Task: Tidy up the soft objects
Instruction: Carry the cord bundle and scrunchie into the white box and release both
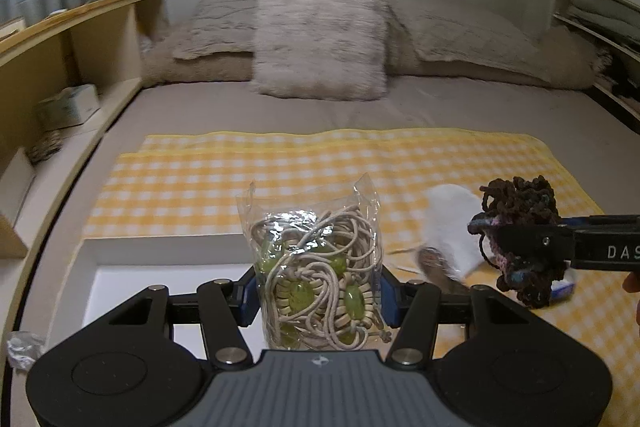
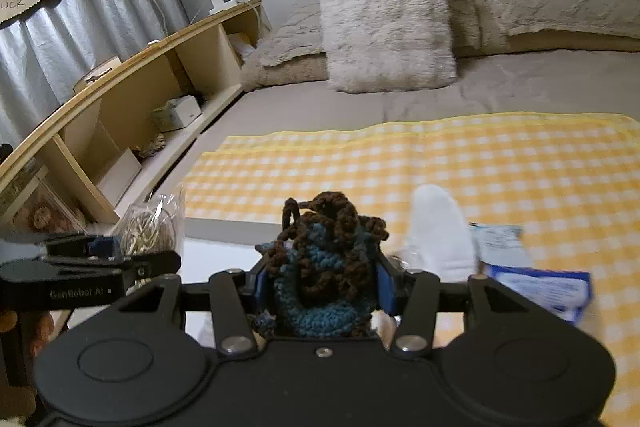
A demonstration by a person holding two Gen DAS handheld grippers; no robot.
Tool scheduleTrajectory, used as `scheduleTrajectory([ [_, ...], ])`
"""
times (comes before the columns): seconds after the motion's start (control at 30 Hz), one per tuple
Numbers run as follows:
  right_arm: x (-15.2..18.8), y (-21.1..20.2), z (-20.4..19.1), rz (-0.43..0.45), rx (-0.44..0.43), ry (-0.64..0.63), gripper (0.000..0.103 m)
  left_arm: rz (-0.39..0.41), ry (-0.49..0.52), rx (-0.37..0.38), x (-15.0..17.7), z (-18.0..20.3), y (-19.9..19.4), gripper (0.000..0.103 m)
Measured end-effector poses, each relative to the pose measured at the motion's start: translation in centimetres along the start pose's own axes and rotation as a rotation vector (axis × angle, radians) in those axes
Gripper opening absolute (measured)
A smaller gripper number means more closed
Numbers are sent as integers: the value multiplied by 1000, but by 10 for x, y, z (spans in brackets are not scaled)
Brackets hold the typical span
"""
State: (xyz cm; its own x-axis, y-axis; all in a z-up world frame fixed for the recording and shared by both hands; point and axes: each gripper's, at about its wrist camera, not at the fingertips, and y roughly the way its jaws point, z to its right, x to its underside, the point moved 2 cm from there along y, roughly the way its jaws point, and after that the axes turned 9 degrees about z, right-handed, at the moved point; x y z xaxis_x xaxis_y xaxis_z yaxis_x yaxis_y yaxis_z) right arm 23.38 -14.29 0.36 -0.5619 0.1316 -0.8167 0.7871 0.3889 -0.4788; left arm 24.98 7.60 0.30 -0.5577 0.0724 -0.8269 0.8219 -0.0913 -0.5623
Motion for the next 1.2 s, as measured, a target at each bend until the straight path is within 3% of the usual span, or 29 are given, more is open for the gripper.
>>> scheduleTrajectory([
  [0.2, -4, 35, -26, -17, -43, 27, 51, -27, -40, -69, 4, -42, 18, 57],
  [0.43, -1, 78, -58, -49, -91, 50, 51, -114, -53, -122, 20, -80, 57, 57],
  [0.73, 11, 134, -85, -115, -126, 74, 51, -268, -12, -96, 49, -91, 100, 57],
  [0.97, 28, 177, -100, -202, -148, 24, 52, -296, -35, -105, 61, -103, 110, 57],
  [1.07, 36, 191, -104, -234, -135, -11, 56, -296, -58, -86, 63, -104, 115, 57],
  [1.2, 37, 193, -104, -227, -110, -45, 79, -283, -53, -75, 62, -96, 124, 57],
])
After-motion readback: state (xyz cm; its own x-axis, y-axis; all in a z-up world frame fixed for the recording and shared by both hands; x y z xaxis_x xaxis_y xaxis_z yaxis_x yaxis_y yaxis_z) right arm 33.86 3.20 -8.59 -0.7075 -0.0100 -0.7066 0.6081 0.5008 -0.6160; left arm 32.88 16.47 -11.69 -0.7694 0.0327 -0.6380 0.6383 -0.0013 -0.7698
